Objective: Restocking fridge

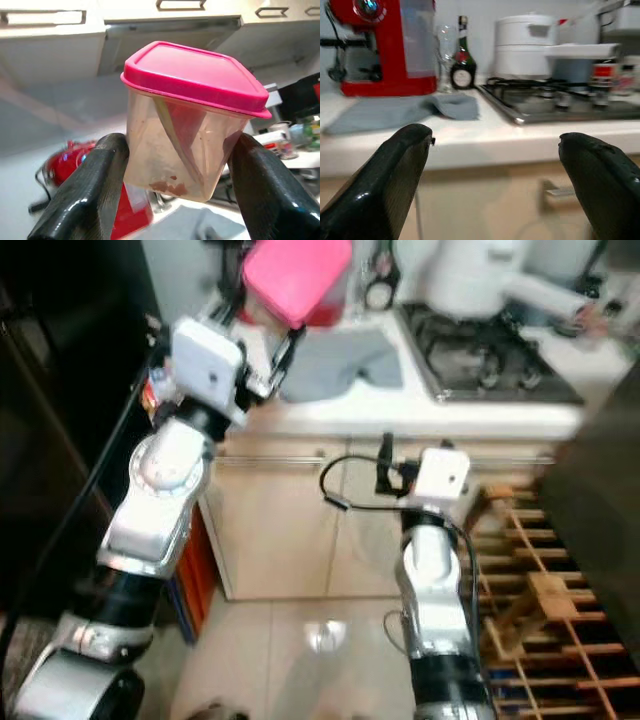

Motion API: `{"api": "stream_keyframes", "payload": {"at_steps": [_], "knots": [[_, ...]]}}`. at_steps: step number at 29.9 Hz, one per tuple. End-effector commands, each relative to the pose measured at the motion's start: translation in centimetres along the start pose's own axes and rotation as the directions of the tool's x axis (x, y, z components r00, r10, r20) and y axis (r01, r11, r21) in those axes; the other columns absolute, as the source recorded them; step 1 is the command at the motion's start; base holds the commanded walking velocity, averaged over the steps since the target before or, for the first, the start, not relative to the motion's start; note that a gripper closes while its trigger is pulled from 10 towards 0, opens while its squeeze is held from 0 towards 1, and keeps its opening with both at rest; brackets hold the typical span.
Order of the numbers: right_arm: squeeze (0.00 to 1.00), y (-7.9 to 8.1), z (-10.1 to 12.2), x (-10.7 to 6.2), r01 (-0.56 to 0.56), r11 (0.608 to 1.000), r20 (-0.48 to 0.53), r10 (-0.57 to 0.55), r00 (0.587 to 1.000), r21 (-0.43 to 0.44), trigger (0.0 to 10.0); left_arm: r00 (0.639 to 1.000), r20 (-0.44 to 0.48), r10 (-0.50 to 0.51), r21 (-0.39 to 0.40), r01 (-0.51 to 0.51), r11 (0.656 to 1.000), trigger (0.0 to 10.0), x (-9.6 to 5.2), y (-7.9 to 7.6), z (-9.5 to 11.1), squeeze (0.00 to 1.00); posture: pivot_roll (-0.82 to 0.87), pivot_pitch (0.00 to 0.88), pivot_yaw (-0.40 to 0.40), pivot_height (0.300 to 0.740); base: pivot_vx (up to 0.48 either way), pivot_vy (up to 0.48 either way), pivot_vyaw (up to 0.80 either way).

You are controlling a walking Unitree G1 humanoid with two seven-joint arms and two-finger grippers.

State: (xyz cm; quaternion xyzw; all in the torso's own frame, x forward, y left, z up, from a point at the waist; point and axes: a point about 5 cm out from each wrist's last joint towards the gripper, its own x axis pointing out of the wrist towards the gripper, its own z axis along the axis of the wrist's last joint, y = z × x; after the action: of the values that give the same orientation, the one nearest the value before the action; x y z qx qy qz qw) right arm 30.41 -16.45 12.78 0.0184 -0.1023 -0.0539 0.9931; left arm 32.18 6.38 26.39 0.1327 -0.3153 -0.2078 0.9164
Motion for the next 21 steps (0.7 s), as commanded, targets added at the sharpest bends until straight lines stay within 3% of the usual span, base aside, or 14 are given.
{"api": "stream_keyframes", "payload": {"at_steps": [1, 10, 16, 17, 21], "knots": [[0.00, 0.1, 0.3, 0.2, -0.011, 1.000, 0.004, 0.011, 1.000, 0.010, 10.0, 1.000, -0.017, 0.016, 0.003, -0.016, 1.000, 10.0, -0.3, 0.3, -0.1, 0.00, -0.07, 0.000, -0.019, 0.740, -0.247, 0.000, 0.00], [0.00, -1.4, 0.5, -0.3, -0.002, 0.999, -0.006, 0.002, 1.000, -0.037, 10.0, 0.999, -0.033, -0.001, -0.074, -0.001, 0.997, 10.0, -0.6, -1.8, -0.4, 0.00, -0.12, 0.000, -0.048, 0.740, -0.248, 0.000, 0.00], [0.00, -0.7, 0.2, 0.1, -0.038, 0.999, -0.020, 0.037, 0.999, -0.031, 10.0, 0.999, -0.048, 0.011, -0.050, -0.014, 0.999, 10.0, -0.8, -1.3, -1.0, 0.00, -0.09, 0.000, -0.077, 0.740, -0.246, 0.000, 0.00], [0.00, 0.0, -0.2, 0.3, -0.066, 0.998, -0.036, 0.066, 0.997, -0.022, 10.0, 0.997, -0.068, 0.039, -0.049, -0.043, 0.998, 10.0, -1.1, -0.6, -1.4, 0.00, -0.06, 0.000, -0.091, 0.740, -0.247, 0.000, 0.00], [0.00, 0.9, -1.1, 0.3, -0.110, 0.994, -0.075, 0.108, 0.991, -0.012, 10.0, 0.990, -0.125, 0.071, -0.058, -0.078, 0.995, 10.0, -1.8, -0.3, -2.5, 0.00, -0.03, 0.000, -0.103, 0.740, -0.186, 0.000, 0.00]]}}
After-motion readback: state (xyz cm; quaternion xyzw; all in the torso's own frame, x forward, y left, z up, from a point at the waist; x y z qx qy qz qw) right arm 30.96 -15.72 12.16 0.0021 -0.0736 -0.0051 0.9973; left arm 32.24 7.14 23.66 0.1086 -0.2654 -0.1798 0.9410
